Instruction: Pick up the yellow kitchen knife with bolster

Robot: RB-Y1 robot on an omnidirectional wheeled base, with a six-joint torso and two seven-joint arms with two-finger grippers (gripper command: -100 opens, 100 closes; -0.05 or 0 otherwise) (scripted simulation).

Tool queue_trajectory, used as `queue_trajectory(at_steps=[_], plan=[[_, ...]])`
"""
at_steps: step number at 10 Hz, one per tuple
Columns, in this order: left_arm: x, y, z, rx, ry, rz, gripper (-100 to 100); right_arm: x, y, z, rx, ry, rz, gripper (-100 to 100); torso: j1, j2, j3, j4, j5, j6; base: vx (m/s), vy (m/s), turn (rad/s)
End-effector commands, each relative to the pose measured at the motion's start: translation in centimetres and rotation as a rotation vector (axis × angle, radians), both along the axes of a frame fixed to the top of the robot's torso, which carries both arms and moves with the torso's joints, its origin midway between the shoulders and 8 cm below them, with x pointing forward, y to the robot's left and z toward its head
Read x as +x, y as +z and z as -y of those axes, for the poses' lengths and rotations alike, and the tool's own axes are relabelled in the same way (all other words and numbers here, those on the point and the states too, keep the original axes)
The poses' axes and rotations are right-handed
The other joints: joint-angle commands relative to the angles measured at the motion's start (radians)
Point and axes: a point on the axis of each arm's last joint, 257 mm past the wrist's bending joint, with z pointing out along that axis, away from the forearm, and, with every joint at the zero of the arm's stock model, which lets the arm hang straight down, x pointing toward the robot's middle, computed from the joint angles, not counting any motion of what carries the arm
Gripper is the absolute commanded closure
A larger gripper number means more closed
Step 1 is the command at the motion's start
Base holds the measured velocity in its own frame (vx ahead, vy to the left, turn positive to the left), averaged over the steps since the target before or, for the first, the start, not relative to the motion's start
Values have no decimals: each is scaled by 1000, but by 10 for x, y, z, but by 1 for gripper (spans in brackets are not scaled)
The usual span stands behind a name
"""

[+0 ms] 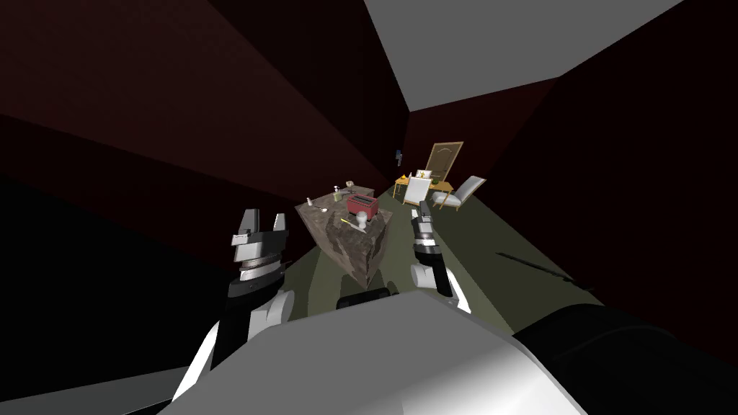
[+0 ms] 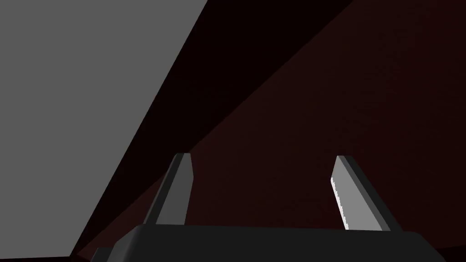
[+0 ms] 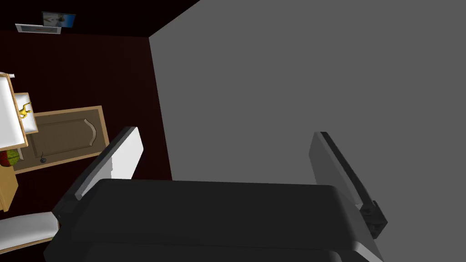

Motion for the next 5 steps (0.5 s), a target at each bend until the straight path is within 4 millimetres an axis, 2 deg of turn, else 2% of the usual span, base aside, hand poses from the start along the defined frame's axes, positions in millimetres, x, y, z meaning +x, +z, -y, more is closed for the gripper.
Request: queue_trajectory(at_steps=[1,5], plan=[[6,-2,2,10,-19,-26,-100,0,0,0,0,0,0,0,0,0,0,0,0,0,3,14,-93],[25,-9,3,-2,-58,-98,-100,0,0,0,0,0,0,0,3,-1,0,0,1,0,5,42,-127]])
